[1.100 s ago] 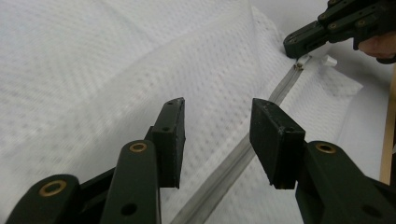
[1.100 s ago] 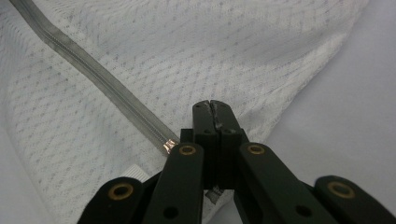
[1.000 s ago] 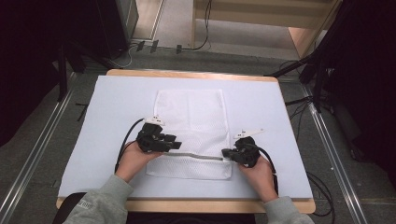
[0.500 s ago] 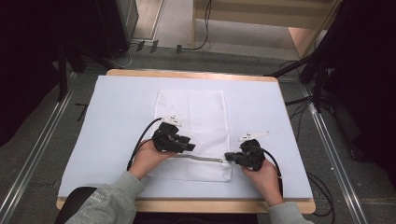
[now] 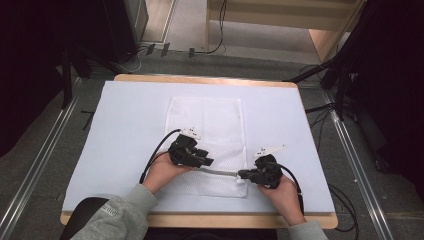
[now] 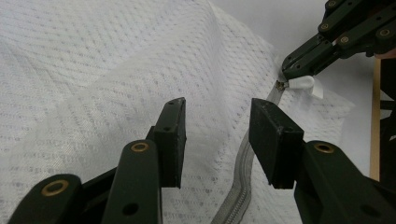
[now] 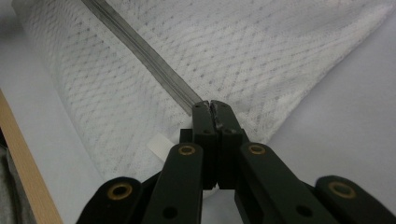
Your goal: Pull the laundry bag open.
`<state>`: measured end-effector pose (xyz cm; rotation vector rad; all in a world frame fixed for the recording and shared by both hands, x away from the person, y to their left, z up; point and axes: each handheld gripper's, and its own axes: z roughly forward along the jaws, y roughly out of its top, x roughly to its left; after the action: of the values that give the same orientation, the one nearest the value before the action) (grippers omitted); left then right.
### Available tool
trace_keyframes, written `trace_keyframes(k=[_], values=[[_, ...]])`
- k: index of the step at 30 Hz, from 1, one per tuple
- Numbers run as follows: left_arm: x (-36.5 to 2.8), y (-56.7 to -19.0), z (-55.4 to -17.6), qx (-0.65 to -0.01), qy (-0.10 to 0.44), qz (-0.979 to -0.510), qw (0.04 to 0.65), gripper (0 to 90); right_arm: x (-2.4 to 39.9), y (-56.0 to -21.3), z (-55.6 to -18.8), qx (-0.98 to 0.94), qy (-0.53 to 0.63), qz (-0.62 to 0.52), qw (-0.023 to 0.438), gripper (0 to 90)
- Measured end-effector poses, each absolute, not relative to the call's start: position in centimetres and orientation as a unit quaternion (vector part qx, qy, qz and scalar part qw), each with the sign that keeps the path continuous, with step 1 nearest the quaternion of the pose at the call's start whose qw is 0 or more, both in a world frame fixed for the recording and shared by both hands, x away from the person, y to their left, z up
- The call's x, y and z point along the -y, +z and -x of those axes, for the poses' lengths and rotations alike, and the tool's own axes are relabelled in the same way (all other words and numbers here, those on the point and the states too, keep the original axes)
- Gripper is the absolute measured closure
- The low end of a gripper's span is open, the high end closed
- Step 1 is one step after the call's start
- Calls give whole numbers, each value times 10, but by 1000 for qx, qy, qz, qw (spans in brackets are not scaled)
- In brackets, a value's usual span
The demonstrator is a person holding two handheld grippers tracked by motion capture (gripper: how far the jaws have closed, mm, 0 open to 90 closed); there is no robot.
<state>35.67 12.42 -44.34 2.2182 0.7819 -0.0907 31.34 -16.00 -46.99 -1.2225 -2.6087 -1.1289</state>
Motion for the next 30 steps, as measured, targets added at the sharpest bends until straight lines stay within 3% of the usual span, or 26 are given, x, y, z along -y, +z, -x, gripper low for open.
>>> trace_keyframes(k=[18,30], values=[[-101,-443,-350,-293,-55,-873,386,601,164,-468,-314,845,-362,394,-10,900],[-79,-452,-346,-283,-66,-879,379,686,162,-473,-312,848,-373,375,-38,897]])
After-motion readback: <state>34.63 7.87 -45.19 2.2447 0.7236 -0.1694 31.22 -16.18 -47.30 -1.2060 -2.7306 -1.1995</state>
